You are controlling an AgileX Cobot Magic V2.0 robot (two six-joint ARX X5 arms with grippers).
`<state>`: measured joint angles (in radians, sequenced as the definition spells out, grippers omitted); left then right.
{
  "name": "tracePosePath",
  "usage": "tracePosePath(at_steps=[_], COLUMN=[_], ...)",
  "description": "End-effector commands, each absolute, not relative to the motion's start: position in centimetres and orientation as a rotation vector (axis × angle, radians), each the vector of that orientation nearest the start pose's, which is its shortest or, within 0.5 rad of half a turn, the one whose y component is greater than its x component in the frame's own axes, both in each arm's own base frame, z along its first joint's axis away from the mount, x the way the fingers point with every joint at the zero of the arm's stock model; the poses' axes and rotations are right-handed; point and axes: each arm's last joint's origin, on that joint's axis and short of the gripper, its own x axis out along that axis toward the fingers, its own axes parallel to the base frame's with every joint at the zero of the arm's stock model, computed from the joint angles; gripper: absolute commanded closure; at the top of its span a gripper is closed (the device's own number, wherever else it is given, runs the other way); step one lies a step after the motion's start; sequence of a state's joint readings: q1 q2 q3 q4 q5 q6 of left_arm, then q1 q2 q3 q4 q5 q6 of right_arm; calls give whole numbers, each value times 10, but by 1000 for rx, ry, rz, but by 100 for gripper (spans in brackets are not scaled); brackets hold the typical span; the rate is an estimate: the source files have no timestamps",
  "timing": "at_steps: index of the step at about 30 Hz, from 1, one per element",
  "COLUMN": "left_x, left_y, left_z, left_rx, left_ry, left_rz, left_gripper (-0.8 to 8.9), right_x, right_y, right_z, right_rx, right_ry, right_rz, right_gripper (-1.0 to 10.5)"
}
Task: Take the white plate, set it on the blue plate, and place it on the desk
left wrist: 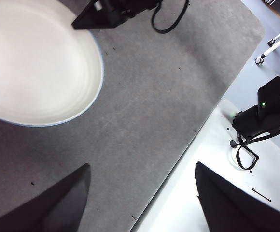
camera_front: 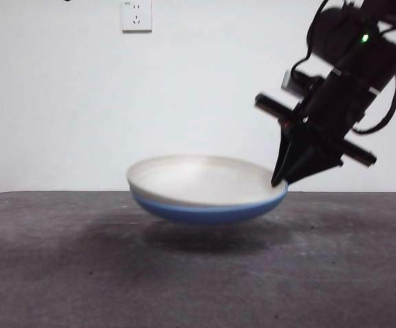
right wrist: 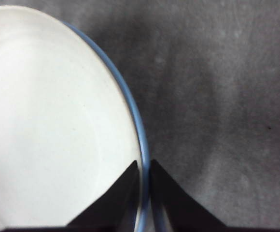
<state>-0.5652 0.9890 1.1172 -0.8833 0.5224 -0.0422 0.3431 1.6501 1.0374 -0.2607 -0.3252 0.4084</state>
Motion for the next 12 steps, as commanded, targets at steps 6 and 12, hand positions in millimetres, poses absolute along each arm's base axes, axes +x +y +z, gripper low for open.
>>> tracePosePath(at_steps=[6,12], left_x=[144,144], left_y=[-110,-109], left_z=[353,353], left_rx=[-14,-14], left_ry=[805,806], left_rz=[-1027,-1027], left_gripper=[471,471], right_x=[327,329], right_y=[136,138], right_z=[181,172], right_rx=[390,381], right_ry=[1033,1049], right_rz=[423,406], right_gripper=[935,935])
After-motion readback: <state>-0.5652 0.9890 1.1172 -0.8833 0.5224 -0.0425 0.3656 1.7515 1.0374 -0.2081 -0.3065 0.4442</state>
